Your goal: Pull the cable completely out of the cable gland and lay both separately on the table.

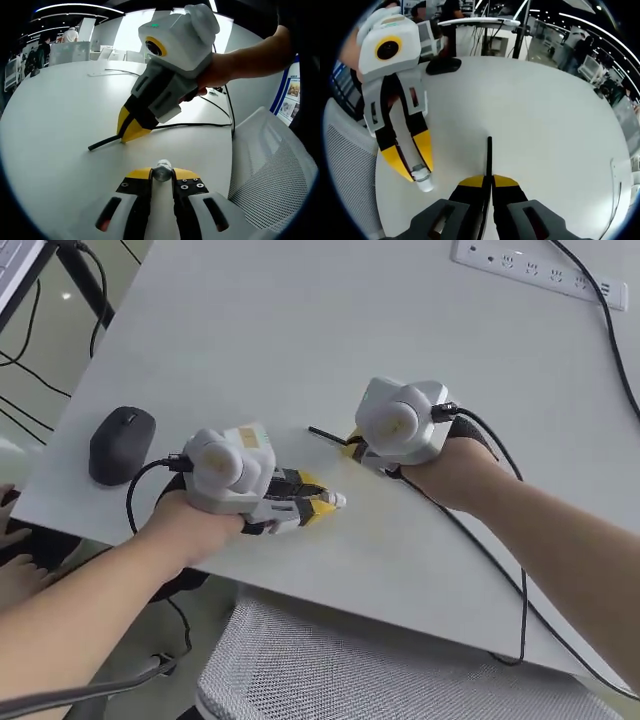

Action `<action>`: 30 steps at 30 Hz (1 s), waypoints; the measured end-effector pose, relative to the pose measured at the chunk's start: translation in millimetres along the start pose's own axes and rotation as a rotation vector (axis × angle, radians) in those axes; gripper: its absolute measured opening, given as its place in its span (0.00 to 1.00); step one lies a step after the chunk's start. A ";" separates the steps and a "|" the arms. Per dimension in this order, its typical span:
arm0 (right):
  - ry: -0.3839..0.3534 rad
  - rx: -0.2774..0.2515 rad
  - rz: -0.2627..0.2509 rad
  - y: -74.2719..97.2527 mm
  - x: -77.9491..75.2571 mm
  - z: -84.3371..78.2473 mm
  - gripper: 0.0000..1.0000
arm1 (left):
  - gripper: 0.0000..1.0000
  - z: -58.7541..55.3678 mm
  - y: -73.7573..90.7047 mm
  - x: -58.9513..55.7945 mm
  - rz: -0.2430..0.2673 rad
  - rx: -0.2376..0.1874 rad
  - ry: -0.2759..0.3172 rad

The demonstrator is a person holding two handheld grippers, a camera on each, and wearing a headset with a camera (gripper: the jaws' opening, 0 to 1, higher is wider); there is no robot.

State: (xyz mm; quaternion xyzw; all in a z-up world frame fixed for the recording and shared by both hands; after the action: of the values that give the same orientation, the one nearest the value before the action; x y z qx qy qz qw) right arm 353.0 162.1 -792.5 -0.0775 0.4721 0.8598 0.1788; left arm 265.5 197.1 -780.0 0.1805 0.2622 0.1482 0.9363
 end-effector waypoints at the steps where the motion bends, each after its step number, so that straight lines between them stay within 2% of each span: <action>1: 0.000 -0.001 0.000 0.1 0.0 0.1 0.00 | 0.16 0.0 -0.1 0.1 -0.001 0.000 0.001; 10: 0.012 -0.008 -0.008 -0.5 0.0 0.0 0.00 | 0.16 -1.5 -0.4 3.2 0.009 0.024 -0.013; 15: 0.011 -0.009 -0.004 -0.8 -0.6 0.1 0.00 | 0.16 -6.5 -2.1 3.2 0.010 0.069 -0.032; 19: 0.005 -0.008 -0.003 -1.0 -0.8 -0.1 0.00 | 0.16 -7.3 -2.1 3.9 0.011 0.061 -0.016; 24: 0.011 -0.007 0.002 -1.4 -1.0 0.3 0.00 | 0.16 -8.2 -2.9 4.2 0.016 0.079 -0.030; 30: 0.011 -0.003 0.001 -1.4 -1.2 0.5 0.01 | 0.16 -8.3 -3.7 4.0 0.018 0.078 -0.022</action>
State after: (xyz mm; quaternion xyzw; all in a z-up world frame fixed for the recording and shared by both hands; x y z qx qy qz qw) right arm 354.6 162.9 -793.0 -0.0824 0.4720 0.8600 0.1758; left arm 265.0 197.4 -789.9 0.2207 0.2558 0.1441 0.9301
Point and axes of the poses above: the centre of the closed fingertips' face, and the gripper's own axes: y roughly backward along the fingers, x roughly to its left, z roughly out of its top, the point moved 4 cm from there along y, roughly backward along the fingers, and after that the axes turned 15 degrees about -z, right-handed, at the moved point
